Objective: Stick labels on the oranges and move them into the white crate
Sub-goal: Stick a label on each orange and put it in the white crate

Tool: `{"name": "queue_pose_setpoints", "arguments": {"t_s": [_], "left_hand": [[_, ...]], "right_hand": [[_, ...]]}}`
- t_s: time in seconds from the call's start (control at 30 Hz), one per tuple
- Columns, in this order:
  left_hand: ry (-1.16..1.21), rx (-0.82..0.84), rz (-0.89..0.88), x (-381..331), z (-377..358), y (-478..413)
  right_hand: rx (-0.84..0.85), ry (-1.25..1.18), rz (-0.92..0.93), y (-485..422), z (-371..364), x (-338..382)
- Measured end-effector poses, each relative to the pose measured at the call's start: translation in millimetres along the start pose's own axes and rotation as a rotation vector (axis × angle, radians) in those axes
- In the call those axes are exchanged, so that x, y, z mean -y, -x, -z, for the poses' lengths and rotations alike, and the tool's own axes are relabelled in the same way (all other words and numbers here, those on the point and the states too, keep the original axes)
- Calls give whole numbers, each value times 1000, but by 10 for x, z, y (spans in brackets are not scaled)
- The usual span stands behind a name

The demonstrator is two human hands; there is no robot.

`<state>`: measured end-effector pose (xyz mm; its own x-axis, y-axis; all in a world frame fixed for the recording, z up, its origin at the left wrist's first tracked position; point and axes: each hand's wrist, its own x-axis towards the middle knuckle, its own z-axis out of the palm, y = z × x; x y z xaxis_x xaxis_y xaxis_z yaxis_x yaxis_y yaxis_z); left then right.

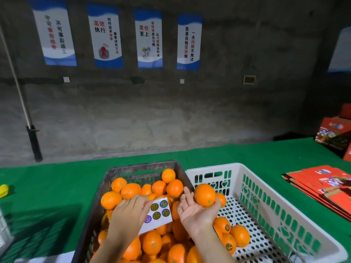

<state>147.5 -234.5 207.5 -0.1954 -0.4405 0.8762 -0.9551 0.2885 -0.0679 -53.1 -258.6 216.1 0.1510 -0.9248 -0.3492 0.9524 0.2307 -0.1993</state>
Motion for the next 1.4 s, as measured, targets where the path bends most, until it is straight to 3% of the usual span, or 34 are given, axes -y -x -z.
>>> {"name": "queue_pose_setpoints", "arguments": {"t_s": [0.37, 0.5, 0.57, 0.63, 0.9, 1.1, 1.4], "left_hand": [[-46, -22, -2, 32, -47, 44], [-12, 20, -4, 82, -89, 79], [0, 9, -78, 85, -98, 71], [-5, -16, -137, 88, -107, 70], [-19, 128, -173, 193, -122, 148], [146, 171, 214, 129, 111, 59], [95, 339, 8, 143, 119, 143]], "right_hand": [[-19, 180, 28, -83, 23, -41], [-75, 705, 178, -73, 8, -140], [19, 1013, 294, -19, 12, -233], [161, 1147, 258, 51, 10, -324], [370, 1268, 188, 58, 45, -372], [268, 1209, 280, 144, 39, -318], [285, 1315, 360, 129, 72, -347]]}}
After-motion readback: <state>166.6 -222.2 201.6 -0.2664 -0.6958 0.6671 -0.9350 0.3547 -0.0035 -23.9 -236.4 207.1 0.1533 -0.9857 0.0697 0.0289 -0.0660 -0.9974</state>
